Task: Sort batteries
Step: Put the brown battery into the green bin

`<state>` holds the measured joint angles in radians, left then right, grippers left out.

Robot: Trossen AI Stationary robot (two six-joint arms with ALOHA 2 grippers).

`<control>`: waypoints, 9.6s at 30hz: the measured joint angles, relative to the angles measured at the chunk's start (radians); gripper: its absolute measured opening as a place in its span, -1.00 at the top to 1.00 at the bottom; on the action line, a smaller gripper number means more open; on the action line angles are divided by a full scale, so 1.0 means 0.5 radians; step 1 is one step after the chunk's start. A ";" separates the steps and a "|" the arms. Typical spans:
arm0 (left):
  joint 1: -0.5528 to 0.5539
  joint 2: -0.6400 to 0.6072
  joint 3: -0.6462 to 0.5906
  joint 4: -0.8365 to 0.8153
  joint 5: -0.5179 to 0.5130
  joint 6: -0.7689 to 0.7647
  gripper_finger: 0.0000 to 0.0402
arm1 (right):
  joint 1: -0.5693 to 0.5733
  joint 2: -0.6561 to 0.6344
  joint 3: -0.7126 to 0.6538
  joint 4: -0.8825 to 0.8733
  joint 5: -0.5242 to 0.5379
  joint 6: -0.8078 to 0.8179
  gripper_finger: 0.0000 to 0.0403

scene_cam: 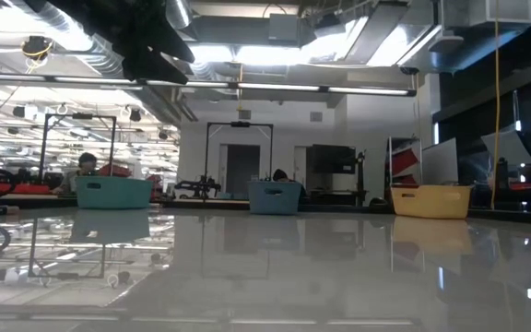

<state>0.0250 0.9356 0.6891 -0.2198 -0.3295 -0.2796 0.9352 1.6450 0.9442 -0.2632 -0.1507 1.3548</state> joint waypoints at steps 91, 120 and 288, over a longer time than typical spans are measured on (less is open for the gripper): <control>0.028 0.011 0.001 0.110 -0.084 0.041 -0.50 | 0.268 0.128 0.515 -1.089 0.728 0.456 1.00; -0.097 0.011 0.001 0.294 -0.082 -0.076 -0.50 | 0.078 -0.200 0.083 -1.461 -0.181 -0.607 0.02; 0.028 0.088 0.000 -0.482 0.253 -0.824 -0.50 | -2.520 -0.124 0.484 -1.165 0.310 -1.807 0.37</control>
<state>0.0390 0.9795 0.6891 -0.4609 -0.2030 -0.6915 -0.3248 1.5829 1.1862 -0.8458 0.0045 0.4513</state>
